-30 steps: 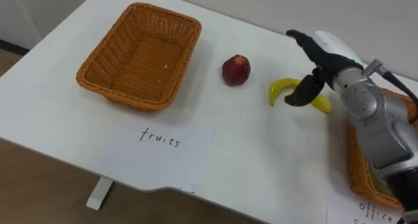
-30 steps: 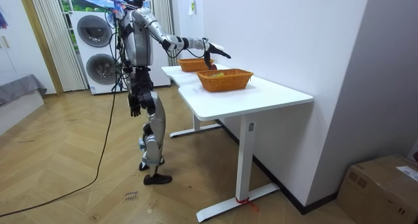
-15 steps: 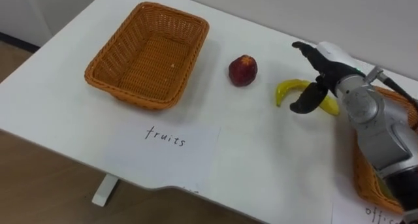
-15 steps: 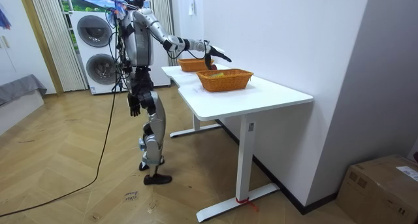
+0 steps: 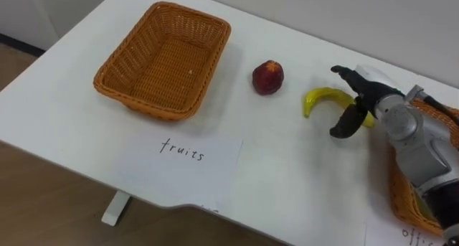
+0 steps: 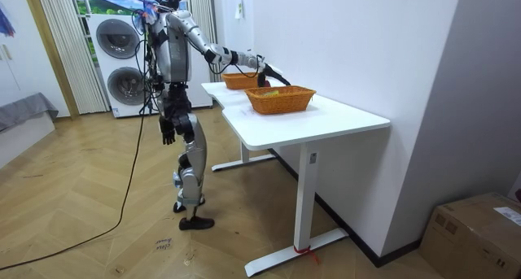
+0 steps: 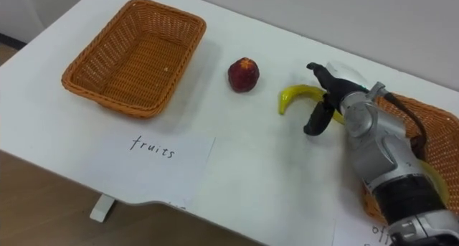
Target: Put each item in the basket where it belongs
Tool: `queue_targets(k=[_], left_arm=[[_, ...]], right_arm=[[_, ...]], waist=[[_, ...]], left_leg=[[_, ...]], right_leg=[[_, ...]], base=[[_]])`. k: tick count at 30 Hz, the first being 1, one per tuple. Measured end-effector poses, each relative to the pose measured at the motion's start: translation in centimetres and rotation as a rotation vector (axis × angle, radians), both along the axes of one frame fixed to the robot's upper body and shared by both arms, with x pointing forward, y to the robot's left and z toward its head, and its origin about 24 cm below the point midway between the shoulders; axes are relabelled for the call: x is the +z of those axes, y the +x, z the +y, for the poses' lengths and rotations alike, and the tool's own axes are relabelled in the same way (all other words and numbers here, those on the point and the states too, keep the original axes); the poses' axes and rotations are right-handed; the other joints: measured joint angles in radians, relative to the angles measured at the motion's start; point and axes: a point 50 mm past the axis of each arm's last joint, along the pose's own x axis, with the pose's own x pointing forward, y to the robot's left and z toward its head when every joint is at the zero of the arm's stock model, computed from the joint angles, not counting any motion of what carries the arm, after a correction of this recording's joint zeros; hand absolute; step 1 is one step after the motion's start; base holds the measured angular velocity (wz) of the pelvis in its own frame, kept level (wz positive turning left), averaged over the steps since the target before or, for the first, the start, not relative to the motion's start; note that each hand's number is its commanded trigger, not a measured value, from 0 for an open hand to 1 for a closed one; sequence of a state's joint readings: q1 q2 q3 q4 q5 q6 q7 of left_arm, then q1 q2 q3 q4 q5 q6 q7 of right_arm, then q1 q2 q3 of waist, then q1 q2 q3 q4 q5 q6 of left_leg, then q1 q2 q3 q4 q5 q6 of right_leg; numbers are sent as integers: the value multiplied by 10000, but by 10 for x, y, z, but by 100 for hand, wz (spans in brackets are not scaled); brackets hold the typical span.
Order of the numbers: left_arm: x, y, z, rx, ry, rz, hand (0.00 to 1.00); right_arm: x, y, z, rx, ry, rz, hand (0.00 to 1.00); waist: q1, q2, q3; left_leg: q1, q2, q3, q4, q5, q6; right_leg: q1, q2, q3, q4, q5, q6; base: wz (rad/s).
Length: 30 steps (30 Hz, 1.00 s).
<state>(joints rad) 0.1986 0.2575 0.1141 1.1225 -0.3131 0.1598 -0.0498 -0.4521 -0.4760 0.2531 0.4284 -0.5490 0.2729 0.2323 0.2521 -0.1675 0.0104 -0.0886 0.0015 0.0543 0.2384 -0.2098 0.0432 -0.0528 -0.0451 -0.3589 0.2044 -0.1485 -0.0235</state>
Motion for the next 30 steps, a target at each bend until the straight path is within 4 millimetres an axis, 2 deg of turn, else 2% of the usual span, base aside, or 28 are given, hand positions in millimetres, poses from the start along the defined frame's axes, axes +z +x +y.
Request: queue_targets(k=[17, 27, 30], left_arm=[[1, 9, 0, -217, -48, -271, 0], [1, 8, 1, -319, -209, -33, 0], [0, 9, 0, -303, -269, 58, 0]], right_arm=[[-17, -4, -12, -429, -122, 525, 0], [-17, 6, -15, -633, -473, 702, 0], [-18, 7, -21, -846, -519, 838, 0]], waist=[[-25, 0, 0], [86, -3, -2], [269, 0, -1]], left_leg=[[-43, -13, -89, -13, 1, 1], [-155, -77, -272, -9, 85, 4], [-159, -89, -281, -9, 95, 10]], right_leg=[[-2, -3, -70, -10, -1, 1], [-53, -52, -365, -13, 0, 1], [-53, -43, -383, -21, 0, 1]], base=[[1], [4], [1]])
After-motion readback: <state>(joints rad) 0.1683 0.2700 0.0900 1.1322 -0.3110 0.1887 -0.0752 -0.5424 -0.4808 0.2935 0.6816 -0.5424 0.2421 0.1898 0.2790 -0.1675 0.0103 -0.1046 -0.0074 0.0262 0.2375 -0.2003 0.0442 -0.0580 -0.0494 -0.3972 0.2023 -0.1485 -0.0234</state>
